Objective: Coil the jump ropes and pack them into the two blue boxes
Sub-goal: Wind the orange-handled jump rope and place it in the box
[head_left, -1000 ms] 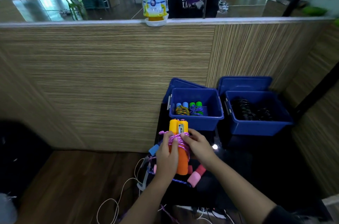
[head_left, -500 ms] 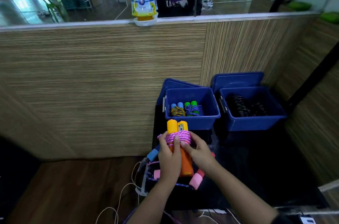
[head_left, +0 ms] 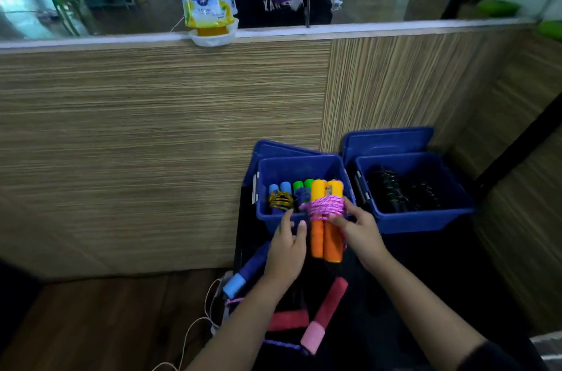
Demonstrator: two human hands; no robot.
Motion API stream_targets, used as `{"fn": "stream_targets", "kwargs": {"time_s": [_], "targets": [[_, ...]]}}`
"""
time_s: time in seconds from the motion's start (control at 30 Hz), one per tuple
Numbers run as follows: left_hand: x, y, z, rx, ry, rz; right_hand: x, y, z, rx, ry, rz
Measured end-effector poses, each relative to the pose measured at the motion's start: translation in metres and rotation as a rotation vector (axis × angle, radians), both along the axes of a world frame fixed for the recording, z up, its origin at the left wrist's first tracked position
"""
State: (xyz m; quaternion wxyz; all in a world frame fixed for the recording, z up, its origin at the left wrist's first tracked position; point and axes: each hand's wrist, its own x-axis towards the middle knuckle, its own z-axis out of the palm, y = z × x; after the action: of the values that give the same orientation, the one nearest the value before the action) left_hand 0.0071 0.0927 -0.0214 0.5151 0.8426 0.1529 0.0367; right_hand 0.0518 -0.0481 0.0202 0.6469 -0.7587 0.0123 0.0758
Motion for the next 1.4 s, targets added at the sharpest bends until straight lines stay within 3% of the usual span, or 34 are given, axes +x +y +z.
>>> {"fn": "stream_targets", "kwargs": {"time_s": [0.17, 0.27, 0.5, 0.7, 1.07, 1.4], "targets": [[0.065, 0.009, 0.0, 0.468, 0.014, -0.123, 0.081, -0.011, 0.003, -0.264, -0.117, 0.002], [0.104, 0.011, -0.009, 0.614, 0.097, -0.195, 0.116, -0.007, -0.006, -0.409, -0.142, 0.036], [0.146, 0.013, -0.036, 0.473, 0.421, -0.236, 0.15, 0.005, -0.041, -0.665, -0.108, 0.145], [0.149, 0.011, -0.037, 0.503, 0.507, -0.249, 0.154, 0.017, -0.058, -0.965, -0.142, 0.4], [0.149, 0.011, -0.037, 0.512, 0.52, -0.247, 0.167, 0.02, -0.042, -1.526, -0.23, 0.672], [0.145, 0.009, -0.042, 0.531, 0.428, -0.183, 0.168, 0.009, -0.067, -1.547, -0.333, 0.553]]}}
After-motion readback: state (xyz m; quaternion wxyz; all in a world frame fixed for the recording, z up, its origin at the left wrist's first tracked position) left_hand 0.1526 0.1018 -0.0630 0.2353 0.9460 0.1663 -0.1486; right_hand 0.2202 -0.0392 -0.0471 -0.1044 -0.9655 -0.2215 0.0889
